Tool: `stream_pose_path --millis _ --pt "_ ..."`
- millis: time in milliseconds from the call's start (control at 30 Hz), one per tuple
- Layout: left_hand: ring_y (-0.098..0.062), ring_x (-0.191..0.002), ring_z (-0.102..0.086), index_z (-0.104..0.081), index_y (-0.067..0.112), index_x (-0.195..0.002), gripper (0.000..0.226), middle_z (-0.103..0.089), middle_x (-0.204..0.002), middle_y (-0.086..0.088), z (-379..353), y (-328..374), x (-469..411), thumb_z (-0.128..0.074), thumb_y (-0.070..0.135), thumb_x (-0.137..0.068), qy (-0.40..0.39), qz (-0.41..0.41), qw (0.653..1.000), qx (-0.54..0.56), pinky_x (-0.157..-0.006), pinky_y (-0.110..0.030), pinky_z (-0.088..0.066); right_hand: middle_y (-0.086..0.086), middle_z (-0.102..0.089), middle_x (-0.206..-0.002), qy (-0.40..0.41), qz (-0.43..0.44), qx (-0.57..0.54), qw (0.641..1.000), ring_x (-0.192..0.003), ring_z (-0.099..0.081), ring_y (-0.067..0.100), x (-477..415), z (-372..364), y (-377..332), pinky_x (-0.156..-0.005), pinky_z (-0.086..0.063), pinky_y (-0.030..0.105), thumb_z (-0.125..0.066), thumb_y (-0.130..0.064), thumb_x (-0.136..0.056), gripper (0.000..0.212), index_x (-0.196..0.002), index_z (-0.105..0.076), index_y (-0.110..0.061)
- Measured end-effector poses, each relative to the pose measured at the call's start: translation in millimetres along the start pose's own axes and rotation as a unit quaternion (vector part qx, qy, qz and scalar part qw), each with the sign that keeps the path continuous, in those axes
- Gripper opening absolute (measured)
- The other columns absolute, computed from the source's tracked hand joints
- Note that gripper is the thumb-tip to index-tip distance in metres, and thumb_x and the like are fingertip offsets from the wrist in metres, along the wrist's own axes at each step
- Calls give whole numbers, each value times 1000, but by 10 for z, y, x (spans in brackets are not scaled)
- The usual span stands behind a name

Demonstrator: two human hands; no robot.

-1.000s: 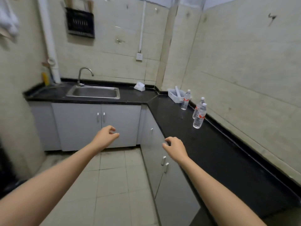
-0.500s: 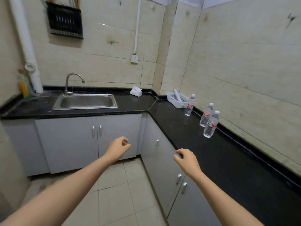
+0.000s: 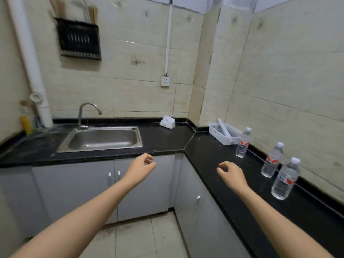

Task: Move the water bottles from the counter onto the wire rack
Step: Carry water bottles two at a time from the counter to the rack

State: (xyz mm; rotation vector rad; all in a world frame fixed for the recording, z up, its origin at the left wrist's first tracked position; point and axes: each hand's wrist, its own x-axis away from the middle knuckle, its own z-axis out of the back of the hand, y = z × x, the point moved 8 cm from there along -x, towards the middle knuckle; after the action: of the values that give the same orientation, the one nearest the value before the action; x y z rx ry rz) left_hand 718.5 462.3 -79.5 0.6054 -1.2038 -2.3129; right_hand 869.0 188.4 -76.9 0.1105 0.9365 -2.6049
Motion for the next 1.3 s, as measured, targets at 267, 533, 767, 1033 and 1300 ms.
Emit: stream_pose_path --millis 267,533,767,1033,1300 --pt "-19 -84 -53 -61 3 -103 22 -58 -89 -6 -192 -377 -741 -58 11 -83 36 66 997 18 -75 -24 -37 12 -60 -119 -45 -4 -3 999 -110 -55 25 -860 -714 56 -88 -44 32 -55 -22 -87 32 -116 -60 -8" --pt "-21 -83 -53 -62 4 -100 20 -59 -84 -6 -829 -621 -1826 -59 11 -82 9 73 997 15 -73 -23 -34 11 -58 -123 -12 -81 21 996 -114 -54 26 -1750 -1005 590 -90 -46 36 -54 -24 -88 34 -119 -57 -9" --pt "-26 -95 -58 -61 7 -105 23 -59 -89 -5 -2028 -354 -3032 -59 15 -83 -126 15 991 39 -81 -30 -41 10 -60 -117 94 -192 43 976 -109 -56 26 -2310 -767 1238 -87 -46 35 -54 -24 -88 29 -113 -60 -10" --pt "-24 -92 -58 -61 7 -106 25 -62 -97 -9 -3452 275 -4041 -61 15 -82 -315 -75 943 72 -79 -28 -40 9 -66 -105 280 -372 38 884 -95 -60 27 -2363 -141 1822 -71 -41 30 -54 -20 -86 20 -101 -64 -11" --pt "-23 -99 -55 -54 7 -118 42 -59 -118 -15 -4891 410 -3796 -66 17 -79 -469 -92 877 46 -82 -27 -39 14 -65 -110 297 -483 -4 824 -102 -59 27 -1946 -235 2438 -86 -43 33 -62 -19 -84 31 -111 -59 -6"
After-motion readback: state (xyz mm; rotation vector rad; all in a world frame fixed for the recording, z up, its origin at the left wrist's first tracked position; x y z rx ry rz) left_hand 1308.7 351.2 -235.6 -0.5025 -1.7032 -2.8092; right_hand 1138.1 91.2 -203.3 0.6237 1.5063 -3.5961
